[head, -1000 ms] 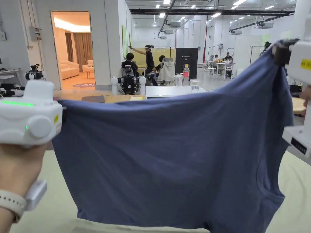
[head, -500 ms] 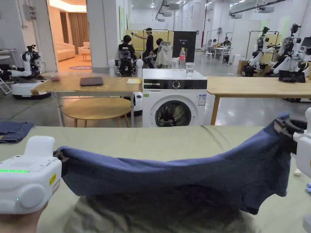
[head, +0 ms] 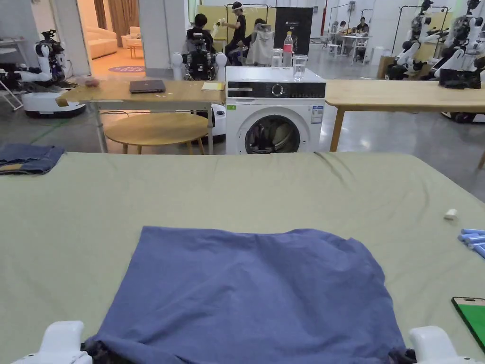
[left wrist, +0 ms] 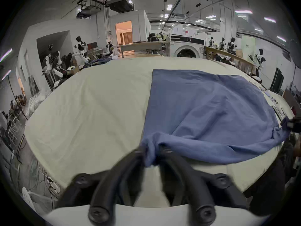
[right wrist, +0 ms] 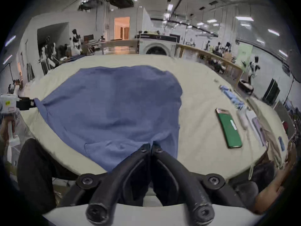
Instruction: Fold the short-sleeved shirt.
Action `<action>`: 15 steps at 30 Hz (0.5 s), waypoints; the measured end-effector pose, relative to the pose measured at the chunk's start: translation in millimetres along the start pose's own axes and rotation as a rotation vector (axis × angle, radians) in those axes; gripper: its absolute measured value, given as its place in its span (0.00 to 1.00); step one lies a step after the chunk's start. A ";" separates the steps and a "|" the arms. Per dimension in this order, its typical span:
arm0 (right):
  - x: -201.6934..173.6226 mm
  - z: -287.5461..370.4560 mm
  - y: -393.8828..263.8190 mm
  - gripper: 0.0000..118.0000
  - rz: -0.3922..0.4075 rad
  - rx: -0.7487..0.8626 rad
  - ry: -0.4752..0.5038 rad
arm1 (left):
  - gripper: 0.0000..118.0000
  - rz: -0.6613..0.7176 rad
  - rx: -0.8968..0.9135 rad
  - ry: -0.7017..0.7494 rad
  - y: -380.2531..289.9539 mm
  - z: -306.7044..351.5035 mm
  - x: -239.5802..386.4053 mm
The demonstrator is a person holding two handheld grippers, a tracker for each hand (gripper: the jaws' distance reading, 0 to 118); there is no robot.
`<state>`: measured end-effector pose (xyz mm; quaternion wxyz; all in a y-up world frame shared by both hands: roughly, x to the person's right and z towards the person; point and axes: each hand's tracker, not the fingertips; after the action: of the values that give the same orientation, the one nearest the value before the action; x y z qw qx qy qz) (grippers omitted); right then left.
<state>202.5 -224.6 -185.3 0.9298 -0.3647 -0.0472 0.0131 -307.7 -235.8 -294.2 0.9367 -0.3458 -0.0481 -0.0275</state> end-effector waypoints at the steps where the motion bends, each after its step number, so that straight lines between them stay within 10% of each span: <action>1: -2.4 2.7 2.3 0.50 -0.019 0.015 0.012 | 0.55 0.009 0.007 -0.021 1.6 -0.9 -5.4; 2: -7.4 9.4 6.8 0.87 -0.037 0.054 0.031 | 0.78 0.018 0.020 -0.047 6.4 8.9 -3.6; 3: -10.4 12.9 8.9 0.96 -0.037 0.080 0.062 | 0.82 0.021 0.048 -0.059 9.9 20.0 0.0; 7: -49.6 55.2 23.2 0.95 -0.027 0.242 0.064 | 0.82 -0.017 0.155 -0.079 9.4 72.0 28.6; 9: -64.0 63.6 21.8 0.68 -0.038 0.268 0.083 | 0.78 -0.013 0.156 -0.084 -0.4 81.8 36.9; 10: -70.4 67.1 20.3 0.37 -0.045 0.285 0.091 | 0.62 -0.006 0.147 -0.083 -3.8 83.2 37.8; 11: -76.3 69.5 16.9 0.05 -0.039 0.306 0.076 | 0.17 -0.006 0.134 -0.079 -7.1 83.8 38.1; 12: -81.7 68.7 14.6 0.04 -0.017 0.325 0.049 | 0.00 -0.020 0.122 -0.064 -9.7 84.0 38.7; 15: -86.4 64.0 6.4 0.04 0.028 0.313 0.070 | 0.00 -0.042 0.077 -0.071 -20.1 81.3 34.0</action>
<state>110.3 -181.6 -149.7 0.9761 -0.2163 -0.0071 0.0208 -281.4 -198.8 -216.0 0.9461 -0.3093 -0.0899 -0.0332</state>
